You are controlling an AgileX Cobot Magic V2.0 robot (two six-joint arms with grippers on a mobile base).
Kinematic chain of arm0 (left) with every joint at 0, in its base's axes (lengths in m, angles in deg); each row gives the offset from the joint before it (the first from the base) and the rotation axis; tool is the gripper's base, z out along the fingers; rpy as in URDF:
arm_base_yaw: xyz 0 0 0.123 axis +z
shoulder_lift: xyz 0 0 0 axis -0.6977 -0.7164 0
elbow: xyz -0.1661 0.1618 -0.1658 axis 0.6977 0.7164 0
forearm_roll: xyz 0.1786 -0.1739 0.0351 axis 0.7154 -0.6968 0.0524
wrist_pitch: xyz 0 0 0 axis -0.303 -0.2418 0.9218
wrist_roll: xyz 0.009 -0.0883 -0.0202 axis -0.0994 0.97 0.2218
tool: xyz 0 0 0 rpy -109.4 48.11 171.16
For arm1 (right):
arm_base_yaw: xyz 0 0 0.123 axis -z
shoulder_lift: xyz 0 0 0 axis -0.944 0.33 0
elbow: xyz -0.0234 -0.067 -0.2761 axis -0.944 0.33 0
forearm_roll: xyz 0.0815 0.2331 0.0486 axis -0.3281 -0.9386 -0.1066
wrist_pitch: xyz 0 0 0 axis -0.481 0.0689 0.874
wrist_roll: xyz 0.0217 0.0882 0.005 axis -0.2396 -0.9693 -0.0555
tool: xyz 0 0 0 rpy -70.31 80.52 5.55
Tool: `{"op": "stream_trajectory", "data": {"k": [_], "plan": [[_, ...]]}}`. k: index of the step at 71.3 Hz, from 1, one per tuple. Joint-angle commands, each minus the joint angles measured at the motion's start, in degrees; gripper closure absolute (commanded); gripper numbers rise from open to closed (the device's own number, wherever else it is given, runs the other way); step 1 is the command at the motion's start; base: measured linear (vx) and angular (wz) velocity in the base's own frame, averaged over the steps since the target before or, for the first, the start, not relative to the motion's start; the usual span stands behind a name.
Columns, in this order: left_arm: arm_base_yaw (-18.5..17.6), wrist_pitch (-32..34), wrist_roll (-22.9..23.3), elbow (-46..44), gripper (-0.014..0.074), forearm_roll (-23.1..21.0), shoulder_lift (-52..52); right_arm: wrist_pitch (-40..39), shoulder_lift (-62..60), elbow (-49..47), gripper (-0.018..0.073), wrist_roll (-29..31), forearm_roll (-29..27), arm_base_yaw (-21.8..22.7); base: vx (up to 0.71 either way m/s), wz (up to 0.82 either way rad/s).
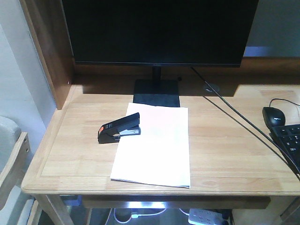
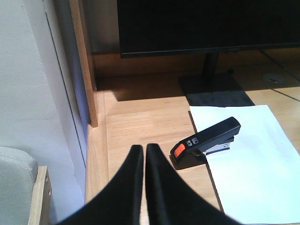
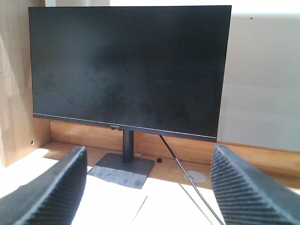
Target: Grab stapler and paper to desk for stapling
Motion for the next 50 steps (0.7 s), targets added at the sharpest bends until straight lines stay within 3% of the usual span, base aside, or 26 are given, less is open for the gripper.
{"op": "stream_trajectory", "data": {"k": [1,22,50], "plan": [[-0.22,4.24,0.09,1.98,0.0603,0.14,4.74,0.74,0.47,-1.42,0.0034,-0.13,2.89,0.11,0.00,0.00],[-0.22,2.75,0.09,10.40,0.0603,0.20,17.57,0.74,0.47,-1.42,0.0034,-0.13,2.94,0.11,0.00,0.00],[-0.22,2.22,0.14,10.92,0.0603,0.08,18.56,0.74,0.47,-1.42,0.0034,-0.13,3.00,0.11,0.00,0.00]]}}
